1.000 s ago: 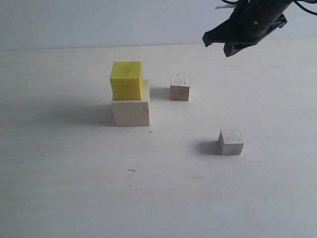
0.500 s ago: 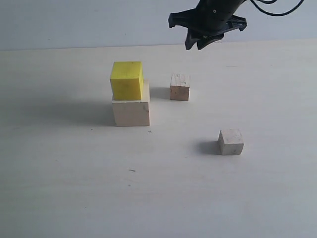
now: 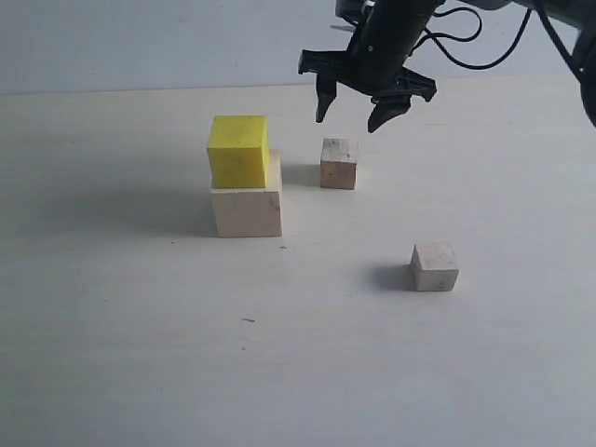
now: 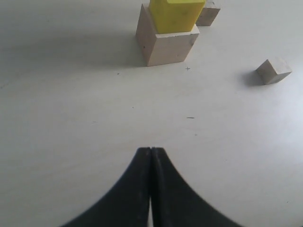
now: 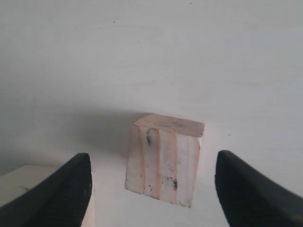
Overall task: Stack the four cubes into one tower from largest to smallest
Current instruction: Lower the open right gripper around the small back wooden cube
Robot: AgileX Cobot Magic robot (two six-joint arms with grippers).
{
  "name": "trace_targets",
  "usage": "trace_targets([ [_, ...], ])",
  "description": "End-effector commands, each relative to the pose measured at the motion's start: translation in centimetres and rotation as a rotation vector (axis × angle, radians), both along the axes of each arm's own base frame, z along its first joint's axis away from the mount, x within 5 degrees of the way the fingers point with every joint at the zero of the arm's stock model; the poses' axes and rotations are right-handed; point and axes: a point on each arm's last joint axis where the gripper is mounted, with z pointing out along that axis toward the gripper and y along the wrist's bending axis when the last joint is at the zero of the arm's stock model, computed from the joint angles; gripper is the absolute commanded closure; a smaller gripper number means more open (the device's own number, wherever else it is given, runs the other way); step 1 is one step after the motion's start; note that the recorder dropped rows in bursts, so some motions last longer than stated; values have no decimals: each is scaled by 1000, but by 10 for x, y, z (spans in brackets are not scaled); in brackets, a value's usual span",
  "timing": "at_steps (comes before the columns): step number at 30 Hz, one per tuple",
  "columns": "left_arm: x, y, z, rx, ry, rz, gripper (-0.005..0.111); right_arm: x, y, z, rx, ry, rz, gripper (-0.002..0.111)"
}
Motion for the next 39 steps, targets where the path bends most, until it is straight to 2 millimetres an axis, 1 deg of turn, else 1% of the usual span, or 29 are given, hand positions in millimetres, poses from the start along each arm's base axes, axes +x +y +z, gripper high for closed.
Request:
trace_targets([
  [1,1,-1,0,-3,-9,-6,105,3,2,6,7,15,-27,39],
  [5,1,-1,0,-4,-10,-6,105,6,3,8,11,33,-52,39],
  [11,1,-1,1,0,-16,-10,105,9,2,-1,5,51,-109,39],
  [14,1,-1,1,7,-24,-20,105,9,3,-1,12,56,-124,39],
  [18,1,-1,1,8,-30,-23,105,7,8,-1,44,69,-122,39],
  [23,2,-2,2,5,-34,-24,105,4,15,-2,-8,47,-94,39],
  [27,2,-2,2,5,-34,-24,105,4,15,-2,-44,32,-85,39],
  [32,2,-2,2,5,-34,-24,105,5,15,-12,-63,44,-84,39],
  [36,2,-2,0,6,-32,-24,105,7,15,-27,-71,71,-82,39],
  [39,2,-2,-7,14,-21,-25,105,7,16,-36,-76,87,-78,39],
])
